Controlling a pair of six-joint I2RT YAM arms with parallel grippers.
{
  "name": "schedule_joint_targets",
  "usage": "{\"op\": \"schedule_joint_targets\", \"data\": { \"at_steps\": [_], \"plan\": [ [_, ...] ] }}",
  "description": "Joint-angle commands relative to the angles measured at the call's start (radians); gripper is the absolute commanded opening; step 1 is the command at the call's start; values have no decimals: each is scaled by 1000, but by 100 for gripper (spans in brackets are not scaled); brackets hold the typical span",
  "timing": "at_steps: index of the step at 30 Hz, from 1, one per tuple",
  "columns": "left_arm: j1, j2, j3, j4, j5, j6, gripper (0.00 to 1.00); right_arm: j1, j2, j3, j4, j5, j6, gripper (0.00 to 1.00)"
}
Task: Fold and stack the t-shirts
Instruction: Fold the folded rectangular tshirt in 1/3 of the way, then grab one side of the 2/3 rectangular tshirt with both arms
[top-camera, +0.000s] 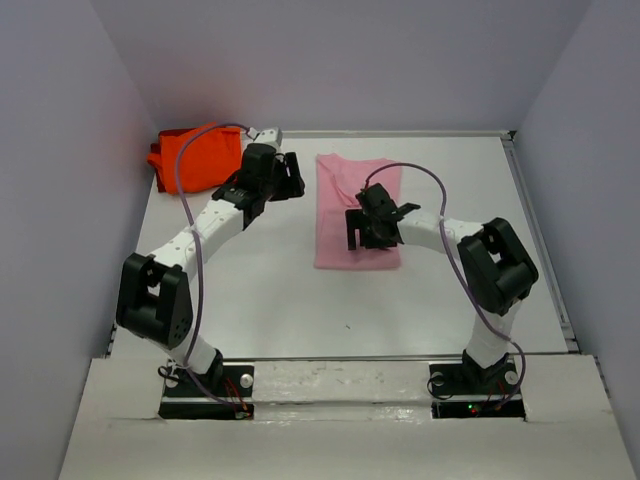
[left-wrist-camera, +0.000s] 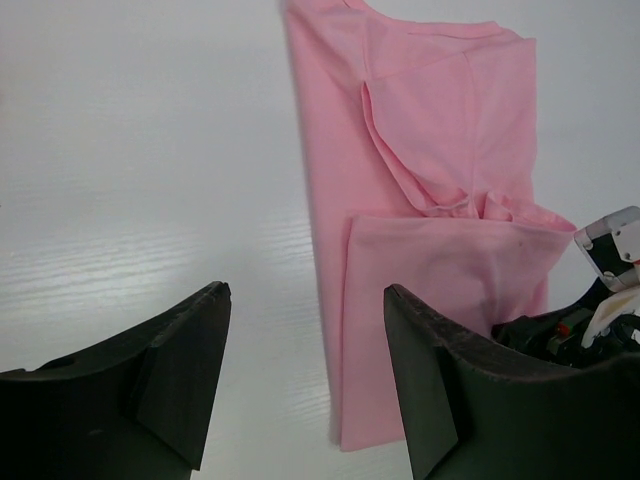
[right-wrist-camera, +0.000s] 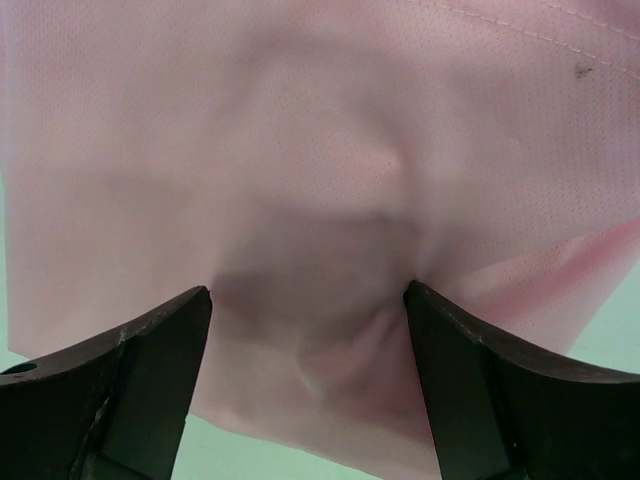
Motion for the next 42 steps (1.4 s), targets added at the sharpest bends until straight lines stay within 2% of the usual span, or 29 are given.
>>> {"op": "schedule_joint_targets", "data": {
  "at_steps": [1,5,9,11,13,17,23,28,36,42],
  "plan": [
    [-7,15,28,-9,48,-13,72,13,-40,28,-18,16,-5,84],
    [-38,-3,19,-8,24,-13,72,22,-140,138,-123,40,-29,84],
    [-117,-44,-7,-17,-79,-39,72,22,-315,162,-186,70,-36,85],
    [-132,-70,-69,23,-43,-123,72,22,-375,131,-200,82,-28,85],
    [-132,-119,-207,130,52,-188,72,22,-458,47,-203,85,0,85],
    [-136,-190,-398,257,111,-300,72,22,-547,-127,-190,134,64,85],
    [-153,-241,-576,379,133,-398,72,22,-556,-327,-108,153,171,84],
    [-165,-238,-654,440,106,-407,72,22,-518,-378,-38,160,241,84],
    [-165,-198,-668,485,100,-397,72,22,-446,-355,-33,238,253,84],
    [-165,-112,-640,486,126,-391,72,22,-398,-357,-25,284,290,84]
  ]
}}
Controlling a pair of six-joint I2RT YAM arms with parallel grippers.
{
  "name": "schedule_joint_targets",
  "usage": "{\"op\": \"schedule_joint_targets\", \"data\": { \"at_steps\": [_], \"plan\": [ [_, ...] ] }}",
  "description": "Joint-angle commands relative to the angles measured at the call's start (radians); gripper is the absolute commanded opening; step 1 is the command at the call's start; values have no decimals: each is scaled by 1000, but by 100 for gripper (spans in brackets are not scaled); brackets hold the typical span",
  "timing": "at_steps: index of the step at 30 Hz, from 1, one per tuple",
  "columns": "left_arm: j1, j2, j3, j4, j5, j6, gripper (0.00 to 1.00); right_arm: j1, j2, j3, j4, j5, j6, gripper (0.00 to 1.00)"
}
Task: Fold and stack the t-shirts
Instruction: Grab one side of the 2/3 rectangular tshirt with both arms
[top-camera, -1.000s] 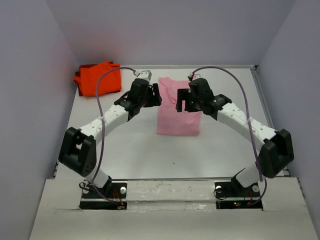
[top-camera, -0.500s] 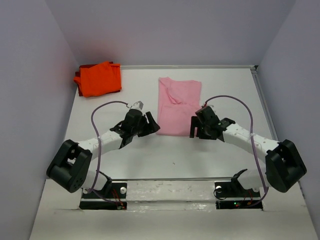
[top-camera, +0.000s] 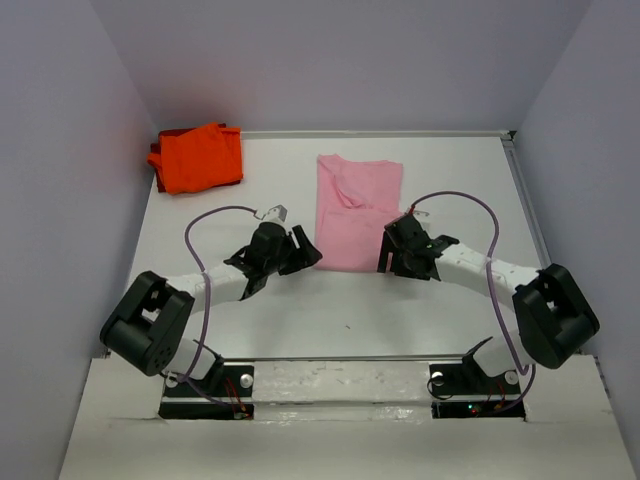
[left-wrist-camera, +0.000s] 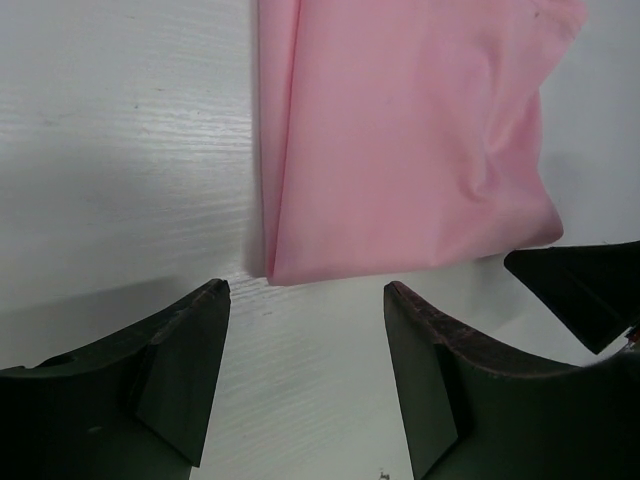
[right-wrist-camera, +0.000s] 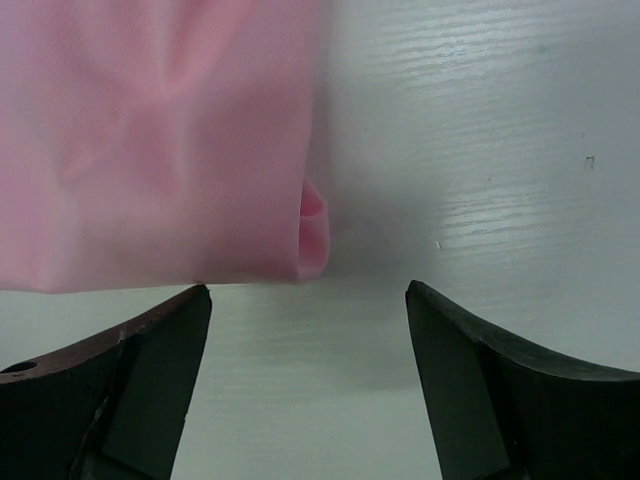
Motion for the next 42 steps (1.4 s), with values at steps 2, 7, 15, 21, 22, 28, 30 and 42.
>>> {"op": "schedule_joint_targets", "data": {
  "at_steps": [2,7,15,21,22,28,30,42],
  "plan": [
    [-3,64,36,40,23,10,72,9,33,32,60,79,49,84],
    [-3,118,61,34,49,22,71,9,67,39,81,102,58,84],
    [-5,164,76,40,45,35,71,9,121,54,112,96,50,84],
    [-5,193,85,49,55,38,67,9,155,40,150,64,52,76],
    [-5,202,88,51,58,38,65,9,158,39,152,61,50,72],
    [-5,219,96,57,66,48,14,9,155,26,170,49,38,27],
    [-5,222,101,56,67,48,0,9,153,25,170,49,36,13],
    [-9,248,110,56,78,48,0,9,84,0,161,15,10,0]
  ]
}}
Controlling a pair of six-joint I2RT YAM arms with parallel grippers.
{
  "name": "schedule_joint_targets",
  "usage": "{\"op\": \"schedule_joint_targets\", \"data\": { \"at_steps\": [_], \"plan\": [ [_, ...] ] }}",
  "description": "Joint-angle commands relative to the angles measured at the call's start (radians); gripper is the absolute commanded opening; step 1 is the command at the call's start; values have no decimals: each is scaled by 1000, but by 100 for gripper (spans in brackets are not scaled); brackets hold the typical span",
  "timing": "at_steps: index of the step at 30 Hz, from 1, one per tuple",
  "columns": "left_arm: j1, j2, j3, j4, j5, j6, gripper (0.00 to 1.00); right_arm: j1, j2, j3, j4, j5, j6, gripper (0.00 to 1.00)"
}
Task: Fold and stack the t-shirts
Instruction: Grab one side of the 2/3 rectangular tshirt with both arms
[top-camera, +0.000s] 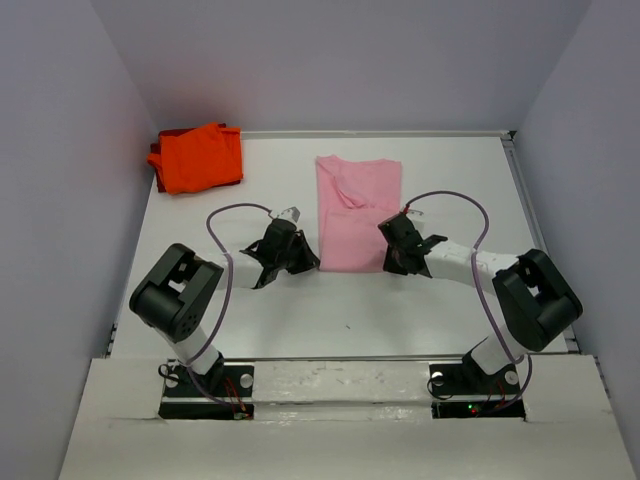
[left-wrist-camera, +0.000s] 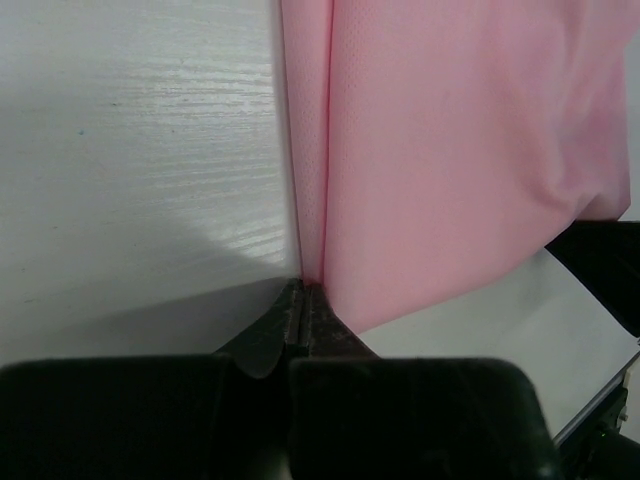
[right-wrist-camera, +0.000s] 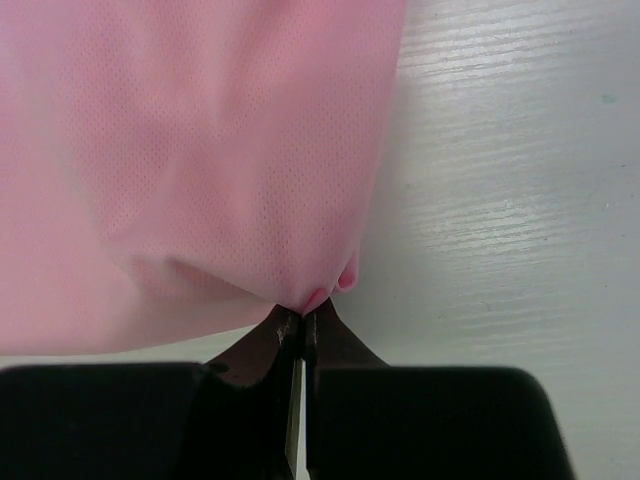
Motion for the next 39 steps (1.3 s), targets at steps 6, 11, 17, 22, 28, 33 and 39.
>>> {"op": "schedule_joint_targets", "data": {
  "at_steps": [6,11,17,22,28,33,39],
  "plan": [
    [-28,-32,24,-57,-18,16,39,9,-33,1,16,-14,-24,0],
    [-47,-85,-7,-69,-67,10,54,9,-19,9,16,-12,-24,0],
    [-77,-58,7,-83,-51,1,55,9,-25,11,14,-9,-27,0],
    [-96,-105,-16,-108,-97,-22,55,9,-28,11,14,-12,-27,0],
    [-97,-196,-51,-156,-157,-39,55,9,-20,14,14,-17,-27,0],
    [-97,-253,-74,-219,-241,-33,55,9,-20,15,16,-21,-27,0],
    [-99,-217,-85,-183,-222,-40,55,9,-6,18,17,-28,-27,0]
  ]
}}
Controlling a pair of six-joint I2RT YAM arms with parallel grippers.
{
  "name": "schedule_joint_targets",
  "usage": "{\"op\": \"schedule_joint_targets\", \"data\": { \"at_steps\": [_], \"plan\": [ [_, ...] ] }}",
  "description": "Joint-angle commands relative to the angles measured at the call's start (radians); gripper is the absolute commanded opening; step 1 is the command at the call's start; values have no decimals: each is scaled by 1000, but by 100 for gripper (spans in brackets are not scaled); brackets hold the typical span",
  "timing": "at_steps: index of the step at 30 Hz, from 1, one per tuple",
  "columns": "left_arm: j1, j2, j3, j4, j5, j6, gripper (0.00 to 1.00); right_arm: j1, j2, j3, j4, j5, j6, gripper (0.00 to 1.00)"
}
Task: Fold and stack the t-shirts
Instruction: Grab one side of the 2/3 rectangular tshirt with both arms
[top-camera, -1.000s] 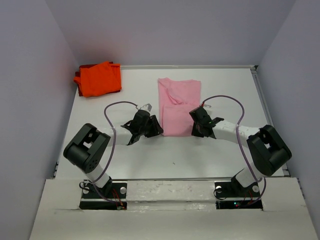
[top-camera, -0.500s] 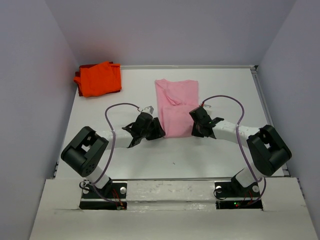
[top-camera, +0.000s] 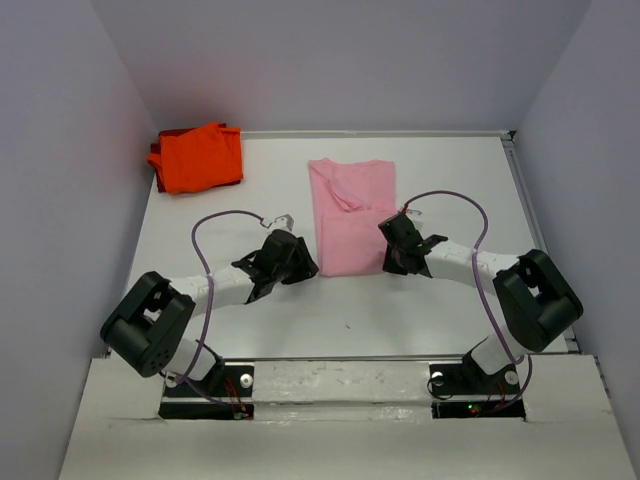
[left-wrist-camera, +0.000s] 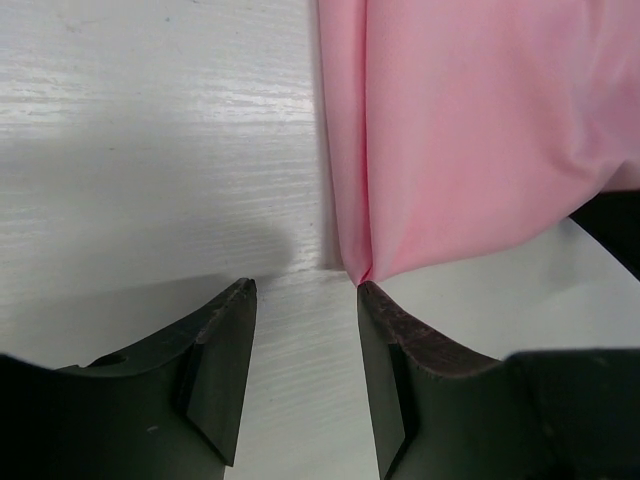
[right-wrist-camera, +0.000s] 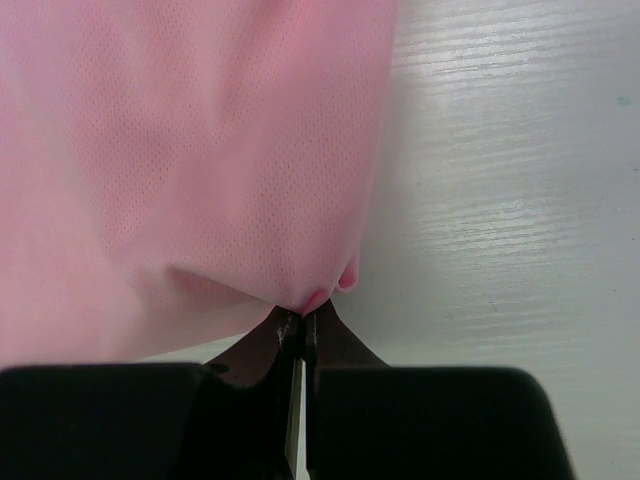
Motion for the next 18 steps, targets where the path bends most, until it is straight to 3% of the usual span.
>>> {"op": "schedule_joint_targets", "data": {
  "at_steps": [1,10,18],
  "plan": [
    [-7,32,-22,44,-7,-18,55,9,2,20,17,-5,-5,0],
    [-29,131,-2,156,59,-56,55,9,-3,16,16,-8,-11,0],
    [-35,37,-63,172,41,-78,55,9,10,14,19,-9,-13,0]
  ]
}}
